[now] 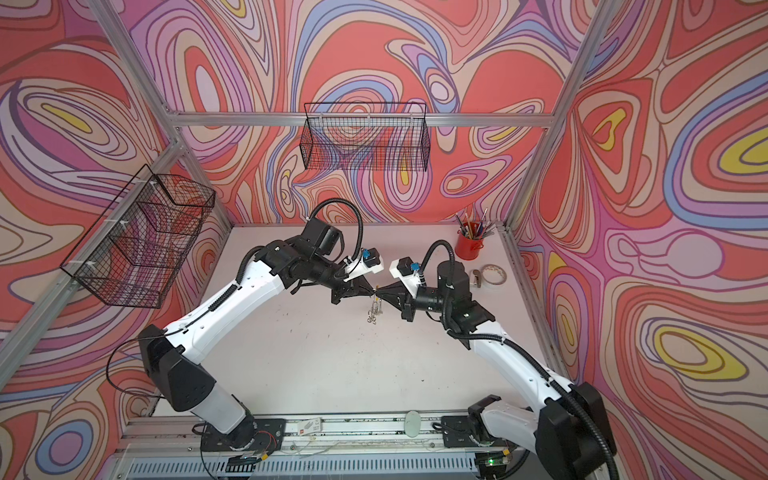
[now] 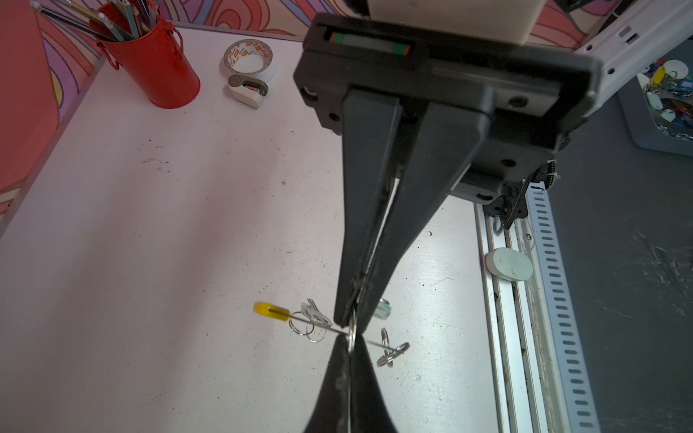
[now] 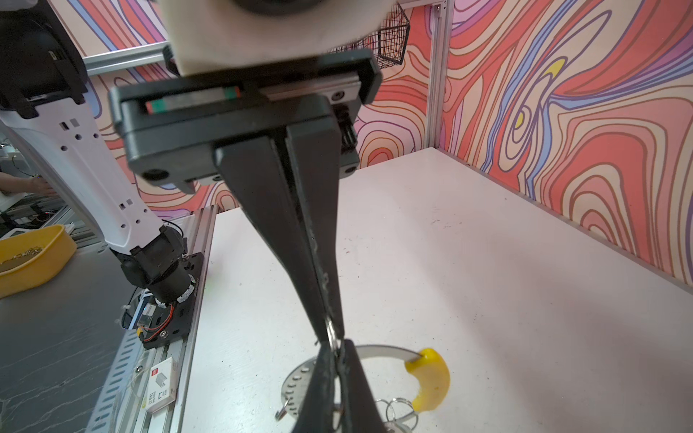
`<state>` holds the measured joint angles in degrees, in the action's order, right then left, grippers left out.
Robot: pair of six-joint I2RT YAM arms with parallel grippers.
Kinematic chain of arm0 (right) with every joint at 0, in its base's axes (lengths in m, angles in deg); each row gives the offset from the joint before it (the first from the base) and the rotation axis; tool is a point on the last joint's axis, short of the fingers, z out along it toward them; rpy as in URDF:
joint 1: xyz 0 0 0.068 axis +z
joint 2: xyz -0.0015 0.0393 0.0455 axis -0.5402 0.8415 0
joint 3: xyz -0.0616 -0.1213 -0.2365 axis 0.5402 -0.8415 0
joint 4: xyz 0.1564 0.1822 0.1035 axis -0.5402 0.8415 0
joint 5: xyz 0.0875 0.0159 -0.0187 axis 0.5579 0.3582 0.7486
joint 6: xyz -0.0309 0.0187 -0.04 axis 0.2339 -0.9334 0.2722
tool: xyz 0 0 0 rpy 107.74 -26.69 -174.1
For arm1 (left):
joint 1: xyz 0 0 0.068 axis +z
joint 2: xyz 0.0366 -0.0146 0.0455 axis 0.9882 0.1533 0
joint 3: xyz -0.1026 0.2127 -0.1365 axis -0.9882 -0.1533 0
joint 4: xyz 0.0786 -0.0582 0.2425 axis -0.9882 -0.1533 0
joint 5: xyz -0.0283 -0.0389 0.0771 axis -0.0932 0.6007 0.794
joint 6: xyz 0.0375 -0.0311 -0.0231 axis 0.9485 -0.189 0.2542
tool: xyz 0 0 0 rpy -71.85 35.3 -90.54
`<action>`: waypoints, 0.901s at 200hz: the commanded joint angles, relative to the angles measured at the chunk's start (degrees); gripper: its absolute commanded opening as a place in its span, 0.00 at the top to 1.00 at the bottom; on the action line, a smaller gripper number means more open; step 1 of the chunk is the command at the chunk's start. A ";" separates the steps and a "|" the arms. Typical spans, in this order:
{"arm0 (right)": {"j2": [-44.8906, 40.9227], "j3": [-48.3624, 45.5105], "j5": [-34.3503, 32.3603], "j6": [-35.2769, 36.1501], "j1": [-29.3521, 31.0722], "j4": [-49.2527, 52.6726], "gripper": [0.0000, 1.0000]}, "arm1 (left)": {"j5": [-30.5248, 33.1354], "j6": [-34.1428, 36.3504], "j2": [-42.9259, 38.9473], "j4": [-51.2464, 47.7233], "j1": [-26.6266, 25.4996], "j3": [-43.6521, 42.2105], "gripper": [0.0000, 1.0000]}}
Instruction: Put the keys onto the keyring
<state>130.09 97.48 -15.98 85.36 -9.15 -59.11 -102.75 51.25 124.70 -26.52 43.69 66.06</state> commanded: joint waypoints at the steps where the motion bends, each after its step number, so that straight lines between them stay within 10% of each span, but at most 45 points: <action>1: 0.32 1.71 1.37 1.59 0.29 0.08 1.00 | -1.46 0.54 0.07 0.03 -0.30 1.04 1.00; 34: 0.08 1.48 0.51 0.37 0.27 -0.48 1.00 | 1.33 -3.12 -1.33 5.37 0.41 -1.62 1.00; 67: -0.82 1.54 -6.08 -2.81 0.27 -0.23 0.67 | -1.47 -11.34 -6.27 15.72 4.07 -7.74 1.00; 130: -3.69 1.99 -22.66 -8.69 0.00 0.82 0.58 | -1.86 -23.53 -18.15 39.84 6.20 -26.72 1.00; 180: -1.47 4.51 -16.71 -10.18 -0.02 2.78 0.57 | -0.63 -36.60 -24.07 67.26 6.21 -42.39 1.00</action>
<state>127.91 100.30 -35.21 76.29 -9.06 -57.28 -103.17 23.65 102.47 21.12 49.63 28.32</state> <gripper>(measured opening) 0.422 0.048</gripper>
